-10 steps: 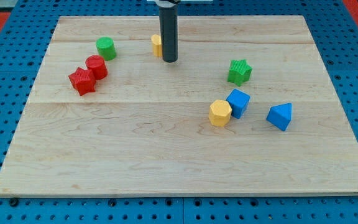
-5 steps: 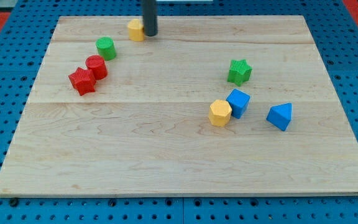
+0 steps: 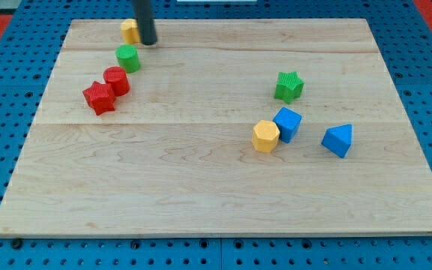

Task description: Push the yellow heart towards the top left of the green circle

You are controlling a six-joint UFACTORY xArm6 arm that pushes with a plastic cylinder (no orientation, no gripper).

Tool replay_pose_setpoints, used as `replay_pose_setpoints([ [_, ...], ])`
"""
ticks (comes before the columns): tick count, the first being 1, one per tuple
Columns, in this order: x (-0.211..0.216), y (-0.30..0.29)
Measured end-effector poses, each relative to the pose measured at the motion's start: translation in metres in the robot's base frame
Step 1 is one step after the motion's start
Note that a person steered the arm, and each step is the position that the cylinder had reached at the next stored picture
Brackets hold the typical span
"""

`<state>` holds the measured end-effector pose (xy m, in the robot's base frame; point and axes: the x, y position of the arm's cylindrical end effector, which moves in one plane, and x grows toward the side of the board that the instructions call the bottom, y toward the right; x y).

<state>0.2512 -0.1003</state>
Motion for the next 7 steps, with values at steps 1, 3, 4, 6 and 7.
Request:
replay_pose_setpoints([
  [1,-0.005,0.046],
  [3,-0.013,-0.043],
  [4,-0.013,0.014],
  [6,-0.045,-0.092],
  [7,-0.018,-0.12],
])
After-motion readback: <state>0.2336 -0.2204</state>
